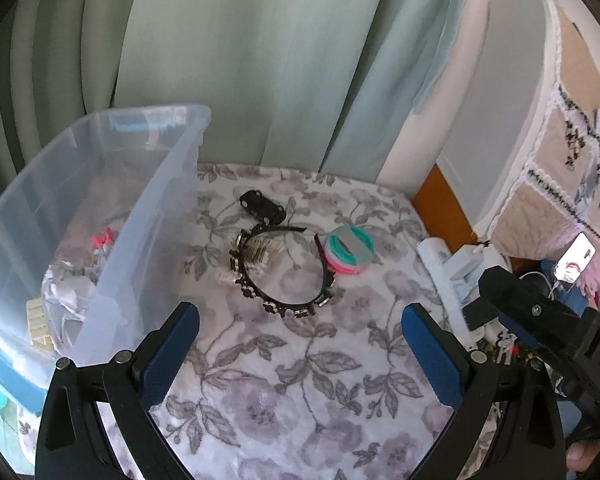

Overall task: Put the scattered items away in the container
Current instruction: 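Move the left gripper to the black headband while the right approaches the teal-pink coil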

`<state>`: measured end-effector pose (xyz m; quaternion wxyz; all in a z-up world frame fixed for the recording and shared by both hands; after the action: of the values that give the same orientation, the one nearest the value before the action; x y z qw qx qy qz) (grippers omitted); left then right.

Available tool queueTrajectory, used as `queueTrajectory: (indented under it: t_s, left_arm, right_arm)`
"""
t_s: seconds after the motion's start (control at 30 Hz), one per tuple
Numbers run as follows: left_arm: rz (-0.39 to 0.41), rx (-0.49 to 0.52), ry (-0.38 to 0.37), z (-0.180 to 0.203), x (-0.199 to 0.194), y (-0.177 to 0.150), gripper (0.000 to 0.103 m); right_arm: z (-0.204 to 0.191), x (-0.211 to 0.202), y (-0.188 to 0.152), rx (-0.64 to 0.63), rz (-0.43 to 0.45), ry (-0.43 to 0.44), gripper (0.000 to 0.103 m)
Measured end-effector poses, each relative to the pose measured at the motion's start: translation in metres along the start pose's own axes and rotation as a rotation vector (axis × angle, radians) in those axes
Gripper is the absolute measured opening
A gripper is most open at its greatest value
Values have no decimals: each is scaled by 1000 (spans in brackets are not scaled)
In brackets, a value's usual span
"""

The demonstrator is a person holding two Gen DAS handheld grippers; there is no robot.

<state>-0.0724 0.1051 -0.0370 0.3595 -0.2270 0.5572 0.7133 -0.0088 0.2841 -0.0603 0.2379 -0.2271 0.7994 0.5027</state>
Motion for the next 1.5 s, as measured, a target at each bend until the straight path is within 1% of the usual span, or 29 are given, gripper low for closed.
queueTrajectory:
  t_s: [0.1,0.23,0.37,0.47,0.53,0.6,0.7,0.73,0.8,0.87,0.97,1.13,1.2,1.27,1.3,1.4,1.43,1.47,1.5]
  left_arm:
    - [-5,47,7,7,9,-3,101]
    - [-24,55,7,9,23,-5,101]
    - [-41,39,19,5,39,-6,101]
    - [-55,2,4,0,51,-6,101]
    - [-66,-14,7,-4,59,-7,101]
    - [-83,-17,32,-6,69,-8,101]
    - [-108,-20,119,-12,84,-8,101]
    - [-120,-36,128,-14,88,-8,101]
    - [-138,-82,128,-21,97,-7,101]
    - [-142,-106,137,-26,103,-6,101]
    - [-135,-103,156,-28,110,-4,101]
    - [-135,-126,157,-33,123,2,100]
    - [-139,-139,156,-36,130,3,95]
    - [-147,-148,160,-39,135,4,86]
    - [-151,-156,161,-41,138,4,80]
    - [-164,-180,163,-47,145,4,68]
    - [-169,-185,165,-49,148,4,65]
    - [-171,-186,168,-50,150,4,60]
    - [-172,-180,173,-50,151,4,57]
  right_arm:
    - [6,11,-3,7,-18,0,103]
    - [13,25,-4,18,-39,2,103]
    - [18,39,-4,9,-61,-11,103]
    - [21,49,-6,-4,-85,-9,103]
    - [22,55,-7,-14,-98,-11,103]
    - [24,62,-9,-19,-109,-6,103]
    - [27,73,-10,-20,-126,-6,103]
    - [28,77,-11,-21,-134,-9,103]
    - [30,85,-11,-26,-149,-11,103]
    - [32,92,-10,-37,-158,-16,103]
    - [34,104,-9,-51,-168,-23,103]
    - [36,125,-6,-66,-189,-29,103]
    - [35,135,-4,-77,-199,-31,103]
    - [34,145,-3,-84,-208,-32,103]
    - [33,151,-2,-88,-212,-30,103]
    - [33,166,2,-92,-221,-35,103]
    - [33,171,3,-92,-224,-37,103]
    - [34,177,5,-92,-224,-41,103]
    - [35,181,6,-89,-224,-47,103]
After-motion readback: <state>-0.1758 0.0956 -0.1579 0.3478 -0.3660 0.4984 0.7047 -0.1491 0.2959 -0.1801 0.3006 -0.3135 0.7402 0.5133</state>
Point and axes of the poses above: each gripper's, at about its wrist camera, not at the fingertips, and x roughly the way its jaws point, z to its right, y to its top, the point moved 3 cm from there along x, roughly the way its jaws point, and after that the axes turned 8 degrees about -x, right-handed, at the moved point
